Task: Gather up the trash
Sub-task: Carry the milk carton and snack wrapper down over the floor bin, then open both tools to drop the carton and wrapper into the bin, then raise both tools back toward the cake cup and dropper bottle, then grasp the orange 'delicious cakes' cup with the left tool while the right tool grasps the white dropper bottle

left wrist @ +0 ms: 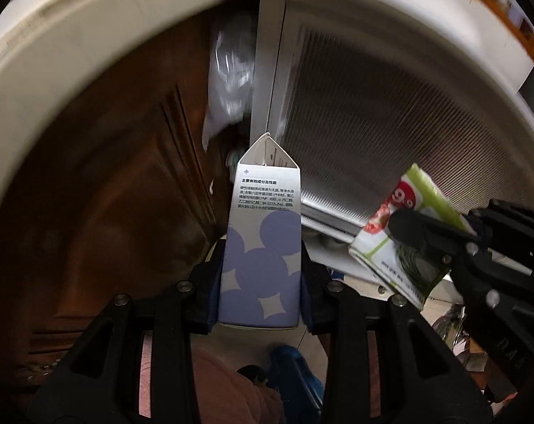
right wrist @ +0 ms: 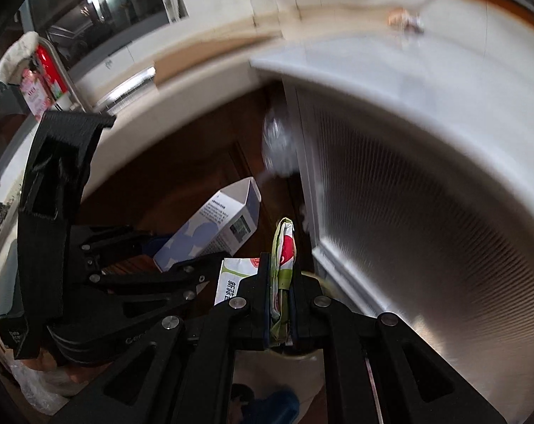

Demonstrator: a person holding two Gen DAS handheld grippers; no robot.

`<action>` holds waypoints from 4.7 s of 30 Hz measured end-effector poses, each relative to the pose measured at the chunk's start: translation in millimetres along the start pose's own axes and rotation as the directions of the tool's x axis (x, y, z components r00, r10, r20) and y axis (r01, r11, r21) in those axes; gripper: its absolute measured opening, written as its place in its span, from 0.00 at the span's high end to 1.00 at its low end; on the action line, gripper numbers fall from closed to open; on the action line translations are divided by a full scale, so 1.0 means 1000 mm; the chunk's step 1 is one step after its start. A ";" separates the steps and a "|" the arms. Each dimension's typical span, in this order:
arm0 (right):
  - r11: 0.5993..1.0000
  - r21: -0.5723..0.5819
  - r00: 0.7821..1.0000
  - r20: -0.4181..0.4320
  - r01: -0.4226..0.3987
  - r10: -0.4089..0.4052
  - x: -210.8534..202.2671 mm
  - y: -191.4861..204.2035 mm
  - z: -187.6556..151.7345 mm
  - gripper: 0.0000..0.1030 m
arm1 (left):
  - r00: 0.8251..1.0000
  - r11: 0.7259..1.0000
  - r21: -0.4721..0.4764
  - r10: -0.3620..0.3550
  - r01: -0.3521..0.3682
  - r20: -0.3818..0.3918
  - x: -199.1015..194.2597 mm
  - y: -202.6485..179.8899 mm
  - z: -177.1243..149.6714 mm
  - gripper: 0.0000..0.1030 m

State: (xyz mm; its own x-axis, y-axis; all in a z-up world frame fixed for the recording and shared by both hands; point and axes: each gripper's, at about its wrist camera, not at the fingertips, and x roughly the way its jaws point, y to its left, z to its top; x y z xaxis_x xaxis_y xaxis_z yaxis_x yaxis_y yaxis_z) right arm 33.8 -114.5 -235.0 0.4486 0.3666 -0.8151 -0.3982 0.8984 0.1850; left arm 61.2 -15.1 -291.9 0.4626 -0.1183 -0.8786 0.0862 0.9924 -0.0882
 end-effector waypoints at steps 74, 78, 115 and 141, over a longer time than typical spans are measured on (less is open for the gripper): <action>0.996 0.082 1.000 0.004 0.019 -0.020 0.013 -0.022 -0.012 0.69 | 0.999 0.986 0.164 0.023 -0.028 0.029 -0.060 -0.019 0.008 0.42; 0.998 0.043 0.997 0.072 0.039 -0.042 -0.030 -0.009 0.003 0.69 | 0.995 0.983 0.185 -0.001 -0.018 0.102 -0.105 -0.022 0.024 0.42; 0.975 0.156 0.934 0.298 0.156 -0.197 -0.044 -0.269 0.382 0.67 | 0.975 0.997 0.073 -0.022 0.005 0.222 -0.010 -0.064 0.448 0.42; 0.992 0.010 0.958 0.261 0.123 -0.121 0.078 -0.316 0.427 0.67 | 0.966 0.996 -0.070 0.065 -0.048 0.251 0.092 -0.051 0.508 0.83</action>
State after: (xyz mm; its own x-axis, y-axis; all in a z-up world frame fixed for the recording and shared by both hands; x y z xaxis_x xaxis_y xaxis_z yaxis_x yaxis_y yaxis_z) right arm 536.3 -266.6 -122.5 0.6866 0.3055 -0.6597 -0.3321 0.9390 0.0893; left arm 547.6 -94.2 -129.4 0.6741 -0.0590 -0.7363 0.0019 0.9969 -0.0782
